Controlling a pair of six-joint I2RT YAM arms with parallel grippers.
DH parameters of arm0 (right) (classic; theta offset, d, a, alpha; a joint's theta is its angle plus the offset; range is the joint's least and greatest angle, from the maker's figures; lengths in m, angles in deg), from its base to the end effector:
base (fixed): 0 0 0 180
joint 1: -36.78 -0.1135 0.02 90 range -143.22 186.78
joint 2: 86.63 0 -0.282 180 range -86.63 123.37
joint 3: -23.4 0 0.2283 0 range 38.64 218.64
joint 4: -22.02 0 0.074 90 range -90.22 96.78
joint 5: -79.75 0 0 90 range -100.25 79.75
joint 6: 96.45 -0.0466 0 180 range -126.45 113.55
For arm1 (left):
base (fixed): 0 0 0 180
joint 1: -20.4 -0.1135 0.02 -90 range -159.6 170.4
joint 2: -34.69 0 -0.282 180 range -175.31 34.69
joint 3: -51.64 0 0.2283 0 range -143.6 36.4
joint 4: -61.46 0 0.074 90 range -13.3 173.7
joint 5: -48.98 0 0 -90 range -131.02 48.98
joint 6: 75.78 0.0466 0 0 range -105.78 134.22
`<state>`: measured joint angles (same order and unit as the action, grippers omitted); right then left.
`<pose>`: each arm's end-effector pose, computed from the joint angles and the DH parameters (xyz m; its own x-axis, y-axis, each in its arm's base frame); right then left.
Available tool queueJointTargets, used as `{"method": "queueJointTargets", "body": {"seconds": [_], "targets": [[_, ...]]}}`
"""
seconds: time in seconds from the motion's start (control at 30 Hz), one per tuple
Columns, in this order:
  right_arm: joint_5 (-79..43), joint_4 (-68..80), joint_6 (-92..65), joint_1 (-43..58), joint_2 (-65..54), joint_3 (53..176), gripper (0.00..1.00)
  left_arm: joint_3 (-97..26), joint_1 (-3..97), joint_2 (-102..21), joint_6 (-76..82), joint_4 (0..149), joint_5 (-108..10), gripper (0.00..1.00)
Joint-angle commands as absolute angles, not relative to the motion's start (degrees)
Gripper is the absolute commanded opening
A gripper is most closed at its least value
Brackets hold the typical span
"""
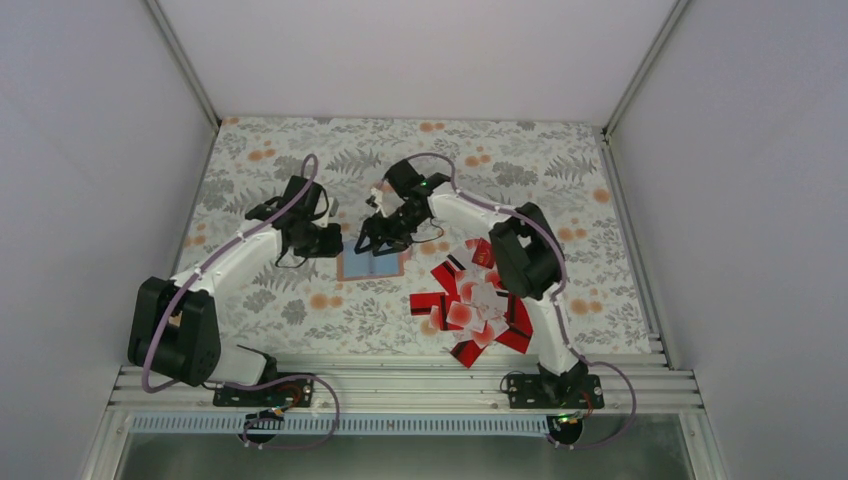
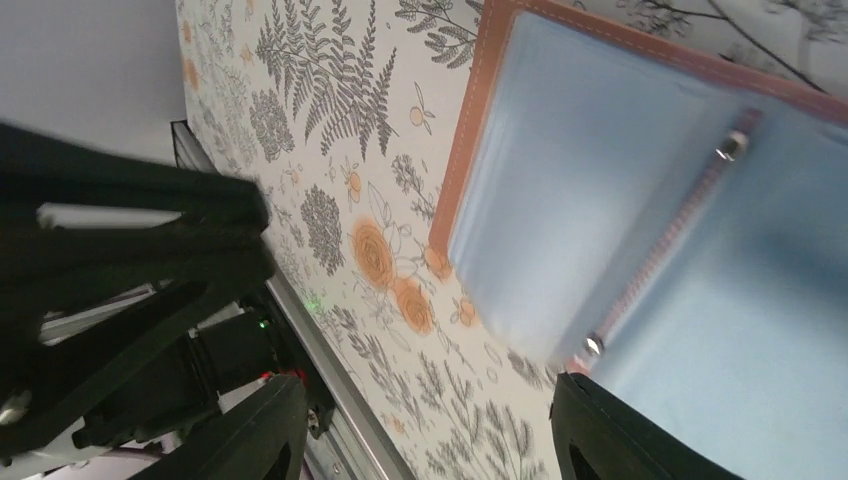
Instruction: Put the credit cards into the card holder
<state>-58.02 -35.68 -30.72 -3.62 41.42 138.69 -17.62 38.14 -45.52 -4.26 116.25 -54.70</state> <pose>0.3216 0.3190 0.1859 -0.9108 -0.4124 -0.0181 -0.2740 0.5713 0.7736 0.2302 -0.0852 0.2393 -0.9467 -0.0205 -0.3213 0.0933 0.9377 -0.3347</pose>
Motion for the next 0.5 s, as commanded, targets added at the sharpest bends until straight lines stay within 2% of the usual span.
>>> {"method": "queueJointTargets", "body": {"seconds": [0.0,0.3,0.47], "targets": [[-51.6,-38.6,-27.4,-2.1,33.3,134.4,0.63,-16.3,37.7,-45.1,-4.4,115.1,-55.8,0.15],[-48.3,-34.4,-28.2,-1.1,28.2,124.4,0.63,-10.8,37.7,-50.7,-5.4,105.8,-62.1,0.15],[-41.9,-34.0,-28.5,-0.9,25.3,121.1,0.63,-10.3,37.6,-54.2,-6.7,101.6,-65.4,0.18]]}}
